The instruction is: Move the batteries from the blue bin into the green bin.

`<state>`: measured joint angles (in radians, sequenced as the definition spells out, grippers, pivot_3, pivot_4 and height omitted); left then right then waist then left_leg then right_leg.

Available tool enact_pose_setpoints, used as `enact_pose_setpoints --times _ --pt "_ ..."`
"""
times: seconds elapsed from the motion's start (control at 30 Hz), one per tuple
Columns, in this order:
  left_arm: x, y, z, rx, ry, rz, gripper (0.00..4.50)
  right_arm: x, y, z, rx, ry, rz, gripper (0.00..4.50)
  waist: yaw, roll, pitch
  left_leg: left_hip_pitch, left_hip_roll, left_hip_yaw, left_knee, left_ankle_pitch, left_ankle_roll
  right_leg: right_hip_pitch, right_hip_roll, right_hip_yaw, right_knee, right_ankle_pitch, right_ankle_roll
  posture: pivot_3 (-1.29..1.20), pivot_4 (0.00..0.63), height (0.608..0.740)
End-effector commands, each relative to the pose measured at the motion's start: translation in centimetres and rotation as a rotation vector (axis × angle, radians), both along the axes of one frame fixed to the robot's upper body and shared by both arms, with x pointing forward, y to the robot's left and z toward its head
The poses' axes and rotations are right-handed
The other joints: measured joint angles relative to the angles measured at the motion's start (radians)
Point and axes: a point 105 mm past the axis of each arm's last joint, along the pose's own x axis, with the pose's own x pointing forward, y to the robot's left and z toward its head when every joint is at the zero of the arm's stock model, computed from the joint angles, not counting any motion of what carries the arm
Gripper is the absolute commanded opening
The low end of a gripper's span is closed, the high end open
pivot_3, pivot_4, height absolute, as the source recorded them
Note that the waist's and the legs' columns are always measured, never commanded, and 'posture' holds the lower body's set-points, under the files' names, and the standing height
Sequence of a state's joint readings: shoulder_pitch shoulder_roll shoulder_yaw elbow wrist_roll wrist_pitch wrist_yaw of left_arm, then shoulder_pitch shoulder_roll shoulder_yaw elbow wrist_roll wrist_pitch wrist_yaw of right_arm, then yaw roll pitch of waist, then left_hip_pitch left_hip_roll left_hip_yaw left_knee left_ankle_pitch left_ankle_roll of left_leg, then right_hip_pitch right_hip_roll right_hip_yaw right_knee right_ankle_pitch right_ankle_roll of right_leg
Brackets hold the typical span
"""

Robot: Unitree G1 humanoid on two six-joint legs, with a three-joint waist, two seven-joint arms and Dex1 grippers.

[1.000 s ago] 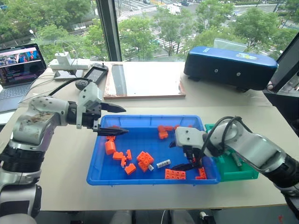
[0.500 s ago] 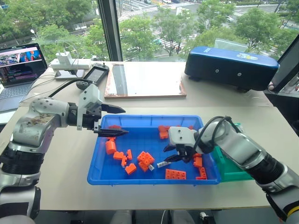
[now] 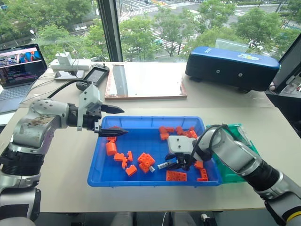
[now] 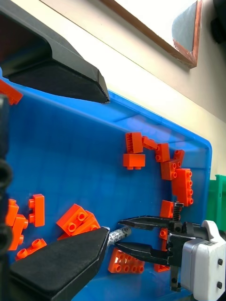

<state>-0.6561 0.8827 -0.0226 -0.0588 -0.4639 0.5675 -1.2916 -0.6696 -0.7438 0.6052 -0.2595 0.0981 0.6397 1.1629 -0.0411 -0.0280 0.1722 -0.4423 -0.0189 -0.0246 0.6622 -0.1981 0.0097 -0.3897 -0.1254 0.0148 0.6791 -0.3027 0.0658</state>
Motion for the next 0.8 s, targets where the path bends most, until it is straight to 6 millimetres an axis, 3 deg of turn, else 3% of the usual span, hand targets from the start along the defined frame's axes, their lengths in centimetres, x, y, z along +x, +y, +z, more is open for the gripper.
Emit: enact_pose_setpoints --times 0.03,0.1,0.3,0.4,0.5,0.67,0.8 --pt "-0.1 0.1 1.0 0.011 -0.051 -0.01 4.5 0.5 -0.2 0.2 0.009 -0.028 -0.024 0.25 0.0 0.0 0.0 0.001 0.0 0.0 0.0 0.0 0.0 0.0 0.0 0.0 0.0 0.0 0.0 0.0 0.15 0.732" --pt "-0.2 0.1 1.1 0.009 -0.048 -0.019 4.5 0.8 0.0 1.4 0.056 -0.043 -0.046 0.26 0.0 0.0 0.0 0.001 0.0 0.0 0.0 0.0 0.0 0.001 0.0 0.0 0.0 0.0 0.0 0.0 0.15 0.732" --pt "0.0 -0.2 1.4 -0.039 -0.034 -0.029 4.5 -0.2 -2.1 6.3 0.088 -0.017 -0.094 0.25 0.007 0.0 0.0 0.001 0.0 0.0 0.0 0.0 0.0 0.001 0.0 0.0 0.0 0.0 0.0 0.0 0.15 0.732" --pt "0.0 -0.9 1.5 -0.067 -0.024 -0.064 4.5 0.4 -6.0 10.7 0.096 -0.085 -0.234 0.25 0.008 0.001 0.001 0.0 0.0 0.0 0.0 0.0 0.0 0.0 0.0 0.0 -0.001 0.0 0.0 0.0 0.15 0.732" --pt "-0.1 -1.6 1.4 -0.077 -0.012 -0.111 4.5 1.2 -10.3 13.3 0.049 -0.164 -0.393 0.25 0.022 0.001 0.001 0.0 -0.001 0.0 0.0 0.0 0.0 0.001 -0.002 0.0 -0.001 0.0 0.0 0.0 0.15 0.732" --pt "0.3 -2.7 1.8 -0.093 -0.017 -0.172 4.5 1.7 -16.4 15.1 -0.045 -0.247 -0.624 0.25 0.024 0.001 0.001 0.0 -0.001 0.001 0.0 0.0 0.0 0.001 -0.001 0.0 -0.002 0.0 0.0 0.0 0.15 0.732" --pt "0.5 -3.7 2.3 -0.12 -0.03 -0.223 4.5 1.1 -18.0 14.3 -0.064 -0.219 -0.694 0.25 0.022 0.001 0.001 0.0 -0.001 0.003 0.0 0.0 0.0 0.001 -0.002 0.001 -0.002 0.0 0.0 0.0 0.15 0.732"
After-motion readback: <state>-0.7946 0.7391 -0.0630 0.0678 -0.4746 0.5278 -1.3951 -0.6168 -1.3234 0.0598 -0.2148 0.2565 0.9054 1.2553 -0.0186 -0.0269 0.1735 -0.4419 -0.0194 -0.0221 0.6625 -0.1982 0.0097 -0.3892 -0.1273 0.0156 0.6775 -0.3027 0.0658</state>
